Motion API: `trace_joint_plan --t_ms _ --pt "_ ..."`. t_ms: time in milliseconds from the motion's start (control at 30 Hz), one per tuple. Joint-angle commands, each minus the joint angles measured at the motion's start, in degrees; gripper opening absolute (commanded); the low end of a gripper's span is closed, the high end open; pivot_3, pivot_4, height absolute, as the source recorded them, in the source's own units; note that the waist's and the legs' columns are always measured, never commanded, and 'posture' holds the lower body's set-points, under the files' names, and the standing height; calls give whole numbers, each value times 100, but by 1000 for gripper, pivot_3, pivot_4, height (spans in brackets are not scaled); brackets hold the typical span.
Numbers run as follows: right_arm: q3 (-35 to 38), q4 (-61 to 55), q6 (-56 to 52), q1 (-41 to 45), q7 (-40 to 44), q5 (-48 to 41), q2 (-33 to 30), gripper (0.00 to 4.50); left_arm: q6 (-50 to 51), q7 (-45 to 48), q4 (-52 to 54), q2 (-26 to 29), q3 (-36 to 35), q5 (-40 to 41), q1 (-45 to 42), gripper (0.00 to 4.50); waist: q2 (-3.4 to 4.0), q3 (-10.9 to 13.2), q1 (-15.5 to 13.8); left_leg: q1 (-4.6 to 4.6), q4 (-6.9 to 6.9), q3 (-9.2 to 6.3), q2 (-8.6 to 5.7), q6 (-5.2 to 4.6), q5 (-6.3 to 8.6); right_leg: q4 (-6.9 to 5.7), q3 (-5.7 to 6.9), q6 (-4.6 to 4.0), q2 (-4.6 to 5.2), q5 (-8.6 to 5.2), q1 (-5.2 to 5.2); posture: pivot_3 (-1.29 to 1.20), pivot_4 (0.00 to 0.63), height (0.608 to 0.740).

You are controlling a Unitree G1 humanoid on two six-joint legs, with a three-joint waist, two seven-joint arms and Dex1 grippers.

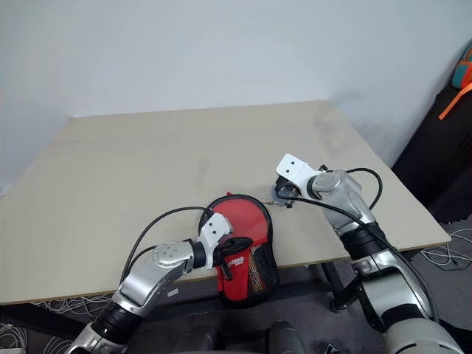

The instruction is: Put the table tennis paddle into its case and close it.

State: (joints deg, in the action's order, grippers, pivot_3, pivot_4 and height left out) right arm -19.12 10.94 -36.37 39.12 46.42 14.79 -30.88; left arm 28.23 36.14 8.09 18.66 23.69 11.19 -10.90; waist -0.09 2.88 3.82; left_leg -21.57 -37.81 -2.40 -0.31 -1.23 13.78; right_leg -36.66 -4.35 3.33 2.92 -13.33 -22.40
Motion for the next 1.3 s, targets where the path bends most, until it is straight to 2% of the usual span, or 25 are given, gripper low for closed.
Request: trace_joint_plan --t_ms 33,433,700,933,1300 --pt "207 -466 -107 -111 236 -37 -484 12 250 -64 -541 150 18 -264 121 0 -1 0 -17 0 0 2 0 0 0 0 -1 0 0 0 0 0 0 740" --pt "171 -1567 134 -780 1132 -368 -1571 12 265 -29 -579 168 -29 -246 103 0 -9 5 -126 -1 -2 -1 -1 2 2 13 12 2 10 -2 -7 0 0 740" --pt "196 -1799 345 -873 1334 -486 -1855 12 248 0 -604 161 -24 -246 87 0 -14 7 -125 -3 0 -5 -1 6 5 23 20 3 14 -3 -4 0 0 740" --pt "233 -2382 776 -1187 1848 -826 -2248 12 232 31 -658 160 -43 -258 48 0 -14 7 -130 -7 11 -12 2 3 4 54 31 5 15 -1 4 0 0 740" --pt "290 -2565 952 -1382 1973 -996 -2549 12 230 61 -713 159 -70 -262 1 0 -16 6 -198 -10 27 -12 1 -3 9 84 36 8 20 0 8 0 0 740"
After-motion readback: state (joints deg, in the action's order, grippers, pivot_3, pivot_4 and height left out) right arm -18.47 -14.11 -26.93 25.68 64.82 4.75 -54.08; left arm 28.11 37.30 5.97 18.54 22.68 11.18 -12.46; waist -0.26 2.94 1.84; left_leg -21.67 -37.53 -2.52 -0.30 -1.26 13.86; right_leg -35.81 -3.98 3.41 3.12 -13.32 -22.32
